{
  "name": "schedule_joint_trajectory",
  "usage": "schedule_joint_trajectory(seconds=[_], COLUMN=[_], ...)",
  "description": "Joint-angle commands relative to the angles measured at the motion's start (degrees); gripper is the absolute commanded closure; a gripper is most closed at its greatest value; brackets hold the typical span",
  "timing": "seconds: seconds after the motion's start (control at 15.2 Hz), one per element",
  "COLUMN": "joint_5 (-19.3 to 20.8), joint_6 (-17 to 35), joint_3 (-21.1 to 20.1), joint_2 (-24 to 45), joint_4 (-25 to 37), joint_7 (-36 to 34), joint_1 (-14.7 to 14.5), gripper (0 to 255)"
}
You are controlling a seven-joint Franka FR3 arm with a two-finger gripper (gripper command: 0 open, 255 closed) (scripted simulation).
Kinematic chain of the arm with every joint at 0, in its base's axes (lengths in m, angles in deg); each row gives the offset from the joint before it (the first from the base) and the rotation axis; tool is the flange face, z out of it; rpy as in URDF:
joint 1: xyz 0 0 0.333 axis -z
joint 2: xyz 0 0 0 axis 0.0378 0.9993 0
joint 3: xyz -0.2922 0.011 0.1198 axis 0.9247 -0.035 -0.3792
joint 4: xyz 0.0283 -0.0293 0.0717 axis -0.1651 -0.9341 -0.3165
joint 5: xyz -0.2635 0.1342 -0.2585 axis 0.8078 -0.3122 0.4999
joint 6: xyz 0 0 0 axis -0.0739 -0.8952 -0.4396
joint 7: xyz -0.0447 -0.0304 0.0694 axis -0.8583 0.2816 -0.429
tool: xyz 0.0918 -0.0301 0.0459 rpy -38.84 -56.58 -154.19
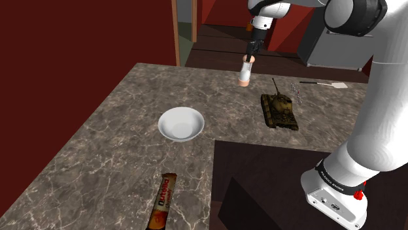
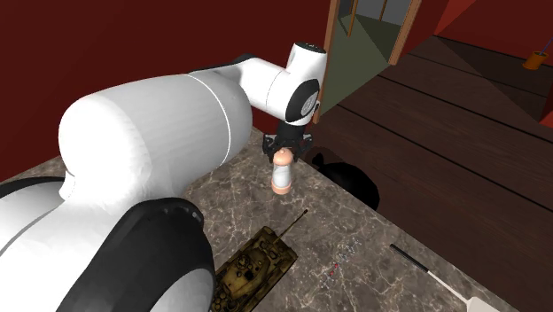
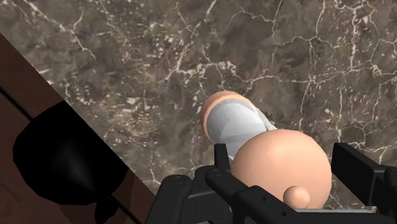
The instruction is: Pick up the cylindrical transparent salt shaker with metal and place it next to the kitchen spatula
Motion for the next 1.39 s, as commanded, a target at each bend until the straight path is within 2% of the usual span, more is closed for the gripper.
schedule_joint_trajectory(seconds=[0.0,0.26,1.32], joint_5=[0.0,0.0,1.0], joint_6=[0.0,0.0,-11.1], joint_3=[0.0,0.0,0.5], joint_2=[0.0,0.0,-1.7], joint_4=[0.0,-0.1,9.7], joint_7=[0.0,0.0,-1.8], joint_1=[0.0,0.0,0.7], gripper=[255,255,255])
